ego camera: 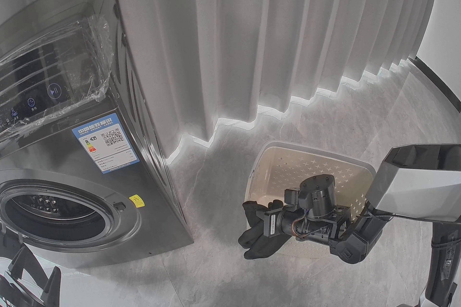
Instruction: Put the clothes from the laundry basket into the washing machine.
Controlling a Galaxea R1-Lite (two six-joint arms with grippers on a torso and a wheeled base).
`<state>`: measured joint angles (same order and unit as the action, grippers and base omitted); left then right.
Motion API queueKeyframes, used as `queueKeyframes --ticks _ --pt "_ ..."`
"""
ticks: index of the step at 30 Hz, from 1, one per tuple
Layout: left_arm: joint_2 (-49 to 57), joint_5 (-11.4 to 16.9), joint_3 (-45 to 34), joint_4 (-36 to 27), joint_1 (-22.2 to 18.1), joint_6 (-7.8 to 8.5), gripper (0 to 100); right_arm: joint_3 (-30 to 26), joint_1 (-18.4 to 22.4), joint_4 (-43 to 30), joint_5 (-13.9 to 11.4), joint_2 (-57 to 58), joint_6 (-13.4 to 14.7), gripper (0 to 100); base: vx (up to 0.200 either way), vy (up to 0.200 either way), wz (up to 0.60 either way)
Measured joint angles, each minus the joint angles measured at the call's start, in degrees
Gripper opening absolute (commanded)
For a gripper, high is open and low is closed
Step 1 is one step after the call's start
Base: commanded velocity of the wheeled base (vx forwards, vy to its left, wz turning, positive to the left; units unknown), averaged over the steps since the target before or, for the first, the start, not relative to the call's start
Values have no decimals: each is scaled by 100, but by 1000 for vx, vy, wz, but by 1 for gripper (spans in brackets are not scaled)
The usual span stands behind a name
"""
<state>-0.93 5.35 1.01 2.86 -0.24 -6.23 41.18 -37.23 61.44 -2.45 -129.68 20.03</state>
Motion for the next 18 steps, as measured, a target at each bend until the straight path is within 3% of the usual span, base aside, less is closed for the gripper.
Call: queueKeyframes --ticks 11,18 --pt "0 -7 0 0 0 0 100 -389 -91 -9 -17 752 61 0 0 0 0" --pt "0 -5 0 2 0 -1 100 -797 -417 -57 -146 2285 594 0 0 0 0"
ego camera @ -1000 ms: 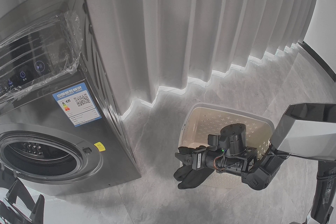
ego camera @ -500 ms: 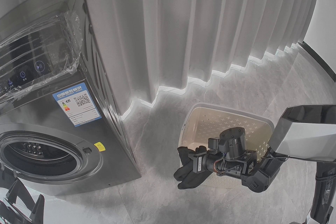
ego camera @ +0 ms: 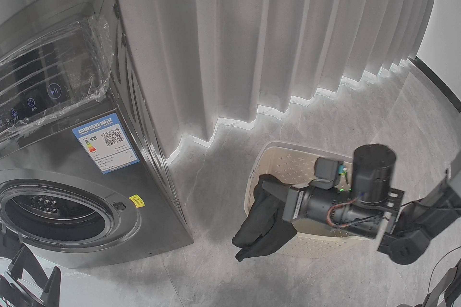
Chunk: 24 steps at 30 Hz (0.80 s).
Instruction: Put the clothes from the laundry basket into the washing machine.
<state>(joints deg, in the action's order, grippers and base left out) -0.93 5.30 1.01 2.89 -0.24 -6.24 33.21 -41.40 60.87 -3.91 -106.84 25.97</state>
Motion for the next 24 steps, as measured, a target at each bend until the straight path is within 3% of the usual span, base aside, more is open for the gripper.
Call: queueKeyframes --ticks 4,11,14,18,21,24 --pt "0 2 0 -2 0 0 100 -236 -184 -7 -276 984 266 0 0 0 0" --pt "0 0 0 4 2 -35 100 -750 -551 61 -1161 2478 769 0 0 0 0" --pt "0 -2 0 4 4 -65 100 -970 -652 301 -1423 2839 850 0 0 0 0" --pt "0 0 0 9 9 -133 100 -1113 -705 490 -1519 3071 857 0 -200 0 0" --pt "0 6 0 33 9 -347 100 -1141 -724 512 -1526 3154 857 0 -200 0 0" --pt "0 41 0 67 6 -369 100 -1143 -739 536 -1546 3201 857 0 -200 0 0"
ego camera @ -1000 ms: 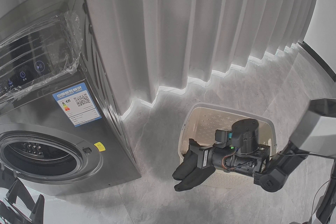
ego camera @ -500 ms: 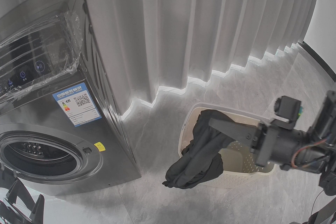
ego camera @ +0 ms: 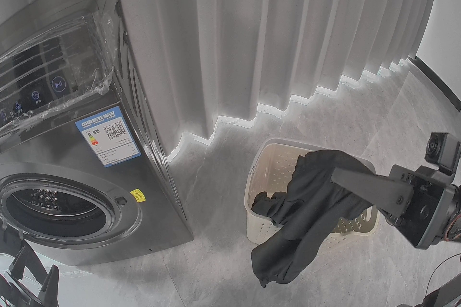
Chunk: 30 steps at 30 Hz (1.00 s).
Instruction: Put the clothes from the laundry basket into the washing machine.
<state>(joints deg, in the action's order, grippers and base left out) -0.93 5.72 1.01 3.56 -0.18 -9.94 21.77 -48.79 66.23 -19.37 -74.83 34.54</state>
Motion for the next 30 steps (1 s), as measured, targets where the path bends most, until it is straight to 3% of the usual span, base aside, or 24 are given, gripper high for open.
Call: queueKeyframes --ticks 5,11,14,23,30 --pt "0 40 0 10 -4 1 100 27 -9 132 -85 46 -73 0 -200 0 0" --pt "0 41 0 11 -4 9 100 -6 17 463 -556 73 -101 0 0 0 0" --pt "0 44 0 11 -4 11 100 -45 50 488 -605 68 -104 0 0 0 0" --pt "0 46 0 11 -6 9 100 -50 118 503 -762 -65 -107 0 -200 0 0" --pt "0 49 0 10 -6 28 100 -63 133 507 -942 -243 -115 0 0 0 0"
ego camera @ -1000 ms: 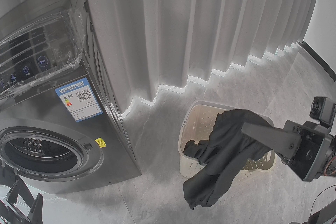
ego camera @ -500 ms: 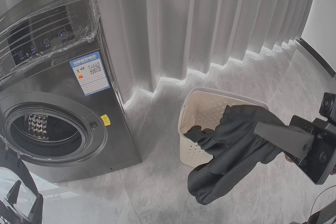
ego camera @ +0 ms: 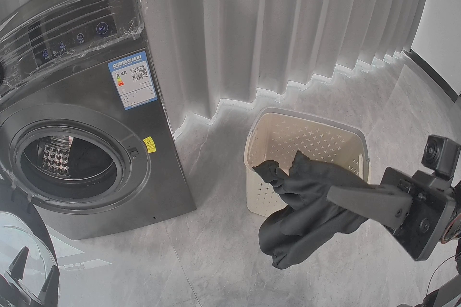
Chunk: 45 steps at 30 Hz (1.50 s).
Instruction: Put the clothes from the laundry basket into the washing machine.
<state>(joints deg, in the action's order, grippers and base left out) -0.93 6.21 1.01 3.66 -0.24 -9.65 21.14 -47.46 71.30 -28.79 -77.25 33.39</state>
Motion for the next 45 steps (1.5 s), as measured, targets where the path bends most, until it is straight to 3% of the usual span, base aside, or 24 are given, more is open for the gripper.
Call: queueKeyframes --ticks 8,16,21,25,29,39,45 --pt "0 2 0 1 2 5 100 -61 -28 -2 -57 -160 -252 0 -75 0 0" --pt "0 4 0 0 0 5 100 -306 -278 501 -453 -255 -250 0 -75 0 0" --pt "0 11 0 1 4 0 100 -505 -571 983 -990 -362 -250 0 0 0 0" --pt "0 13 0 1 2 0 100 -413 -651 1321 -1092 -618 -249 0 0 0 0" --pt "0 13 0 0 2 5 100 30 -562 1557 -972 -1025 -255 0 0 0 0" --pt "0 13 0 0 2 74 100 1373 96 1732 -130 -1925 -230 0 -20 0 0" --pt "0 9 0 -2 2 46 100 1598 101 1724 -43 -2142 -211 0 -200 0 0"
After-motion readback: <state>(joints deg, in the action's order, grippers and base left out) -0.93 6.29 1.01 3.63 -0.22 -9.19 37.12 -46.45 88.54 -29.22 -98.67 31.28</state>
